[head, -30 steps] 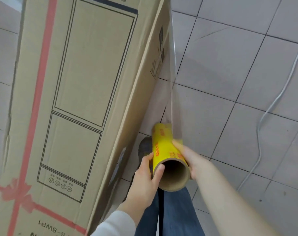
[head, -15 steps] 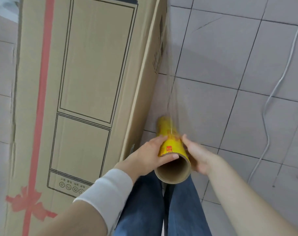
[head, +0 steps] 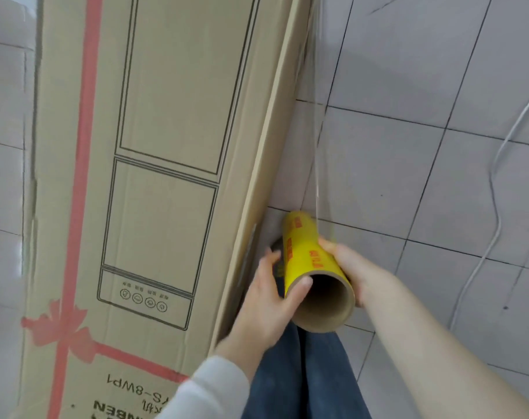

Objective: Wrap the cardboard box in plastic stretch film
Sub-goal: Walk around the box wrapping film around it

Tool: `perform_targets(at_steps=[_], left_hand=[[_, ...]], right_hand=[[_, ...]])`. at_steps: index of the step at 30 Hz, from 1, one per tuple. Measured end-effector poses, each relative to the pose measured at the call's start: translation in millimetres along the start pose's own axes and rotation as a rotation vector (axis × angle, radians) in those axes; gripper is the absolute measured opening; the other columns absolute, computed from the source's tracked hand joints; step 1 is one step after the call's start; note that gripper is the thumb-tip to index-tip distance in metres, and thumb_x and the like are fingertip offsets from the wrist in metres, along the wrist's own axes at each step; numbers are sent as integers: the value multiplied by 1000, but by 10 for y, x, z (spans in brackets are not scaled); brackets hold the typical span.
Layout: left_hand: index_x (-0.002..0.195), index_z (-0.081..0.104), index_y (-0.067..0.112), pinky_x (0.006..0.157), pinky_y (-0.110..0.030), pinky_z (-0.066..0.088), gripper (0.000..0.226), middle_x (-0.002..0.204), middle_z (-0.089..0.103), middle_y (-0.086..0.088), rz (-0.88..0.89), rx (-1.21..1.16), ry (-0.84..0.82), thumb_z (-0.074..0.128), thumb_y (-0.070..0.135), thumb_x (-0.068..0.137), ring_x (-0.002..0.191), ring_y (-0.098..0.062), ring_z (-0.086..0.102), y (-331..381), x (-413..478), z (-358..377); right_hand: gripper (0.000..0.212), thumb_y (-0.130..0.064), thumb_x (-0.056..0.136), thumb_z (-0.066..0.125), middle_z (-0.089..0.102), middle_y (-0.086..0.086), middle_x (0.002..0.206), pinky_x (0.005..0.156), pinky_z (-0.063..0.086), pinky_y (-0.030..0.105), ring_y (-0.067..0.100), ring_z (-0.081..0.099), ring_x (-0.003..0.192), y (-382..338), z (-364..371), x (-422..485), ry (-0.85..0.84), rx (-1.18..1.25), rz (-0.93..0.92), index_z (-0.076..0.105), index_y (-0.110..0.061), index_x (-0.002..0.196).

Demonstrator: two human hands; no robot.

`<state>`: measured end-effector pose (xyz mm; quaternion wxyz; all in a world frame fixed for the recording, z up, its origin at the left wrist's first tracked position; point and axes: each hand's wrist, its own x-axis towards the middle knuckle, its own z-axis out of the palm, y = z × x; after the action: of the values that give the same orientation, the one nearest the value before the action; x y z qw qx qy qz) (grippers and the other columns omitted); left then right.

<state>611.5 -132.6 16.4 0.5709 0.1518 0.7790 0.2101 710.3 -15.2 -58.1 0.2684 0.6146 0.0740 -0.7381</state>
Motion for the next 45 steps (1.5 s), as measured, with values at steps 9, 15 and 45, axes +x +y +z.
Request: perform_targets(at_steps=[9,15,45], left_hand=[[142,33,23,101,-26,35,62,139,47,0,91,229,-83,49,49,88,125,-17,45,59,106,-15],[131,45,26,76,4,34,52,110,55,20,8,-176,173,37,49,85,99,13,50,-205,-404,317],[138,39,22,95,-13,31,47,131,49,10,-77,73,63,38,39,95,130,-11,42,-1396,-1118,444]], right_hand=[[64,-66,87,42,68,14,109,76,55,37,29,65,98,254,-108,-11,114,-57,-79,54,-20,130],[61,-66,83,51,69,16,103,70,54,36,31,65,91,581,-68,-21,-8,118,-76,61,-19,121],[54,-55,90,51,64,13,109,77,54,39,33,62,100,1567,216,326,169,-86,-38,48,-25,134]])
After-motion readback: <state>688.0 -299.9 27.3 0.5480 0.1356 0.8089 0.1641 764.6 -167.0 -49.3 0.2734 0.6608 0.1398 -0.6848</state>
